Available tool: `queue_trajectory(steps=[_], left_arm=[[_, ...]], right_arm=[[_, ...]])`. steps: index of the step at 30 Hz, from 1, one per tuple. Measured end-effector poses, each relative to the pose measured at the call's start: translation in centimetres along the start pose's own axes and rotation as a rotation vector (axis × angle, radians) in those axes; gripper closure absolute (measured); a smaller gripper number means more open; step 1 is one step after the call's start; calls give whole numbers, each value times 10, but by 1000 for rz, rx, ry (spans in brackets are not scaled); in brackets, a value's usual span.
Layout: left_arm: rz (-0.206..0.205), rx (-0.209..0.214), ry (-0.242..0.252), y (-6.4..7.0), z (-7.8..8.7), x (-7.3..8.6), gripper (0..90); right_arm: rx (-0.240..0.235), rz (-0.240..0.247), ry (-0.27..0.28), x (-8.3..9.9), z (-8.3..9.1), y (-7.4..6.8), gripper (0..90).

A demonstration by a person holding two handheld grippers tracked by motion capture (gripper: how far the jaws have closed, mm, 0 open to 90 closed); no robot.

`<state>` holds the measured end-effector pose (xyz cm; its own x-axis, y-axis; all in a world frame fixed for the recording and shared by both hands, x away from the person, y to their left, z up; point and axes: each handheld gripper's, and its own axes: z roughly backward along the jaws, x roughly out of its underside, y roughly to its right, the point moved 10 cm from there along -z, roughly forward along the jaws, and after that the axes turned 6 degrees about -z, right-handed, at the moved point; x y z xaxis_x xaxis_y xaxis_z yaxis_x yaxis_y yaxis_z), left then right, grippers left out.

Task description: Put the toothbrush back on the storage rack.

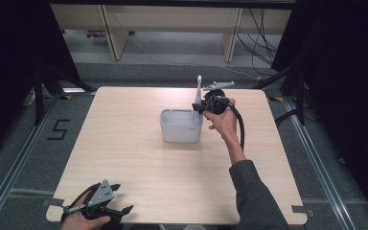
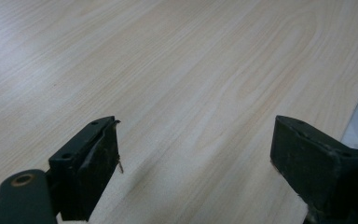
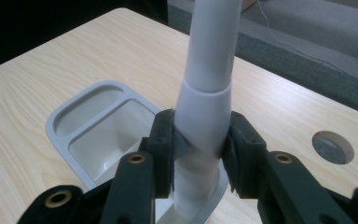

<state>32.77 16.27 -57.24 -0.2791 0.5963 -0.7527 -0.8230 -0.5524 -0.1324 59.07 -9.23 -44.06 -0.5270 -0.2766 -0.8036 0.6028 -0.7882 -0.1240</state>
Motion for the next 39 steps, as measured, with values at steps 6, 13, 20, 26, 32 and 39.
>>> queue_trajectory(steps=[6, 13, 20, 26, 32, 39], left_arm=[[2, -8, 2, 0, -1, 0, 147], [1, -8, 0, -1, 0, 0, 147], [18, 3, -5, 1, -1, 1, 147], [17, 1, -6, 1, -1, 1, 147], [18, 2, -5, 1, -1, 1, 147], [18, 8, -3, 2, -1, 1, 147]], right_arm=[[-5, -6, 1, 7, -4, 2, 667], [-7, -8, 0, 9, -8, 0, 667], [17, -26, -39, 20, -12, 3, 668], [24, -14, -42, 24, -15, 4, 669], [15, -2, -32, 22, -16, 3, 674], [13, -12, -10, 20, -12, 3, 558]])
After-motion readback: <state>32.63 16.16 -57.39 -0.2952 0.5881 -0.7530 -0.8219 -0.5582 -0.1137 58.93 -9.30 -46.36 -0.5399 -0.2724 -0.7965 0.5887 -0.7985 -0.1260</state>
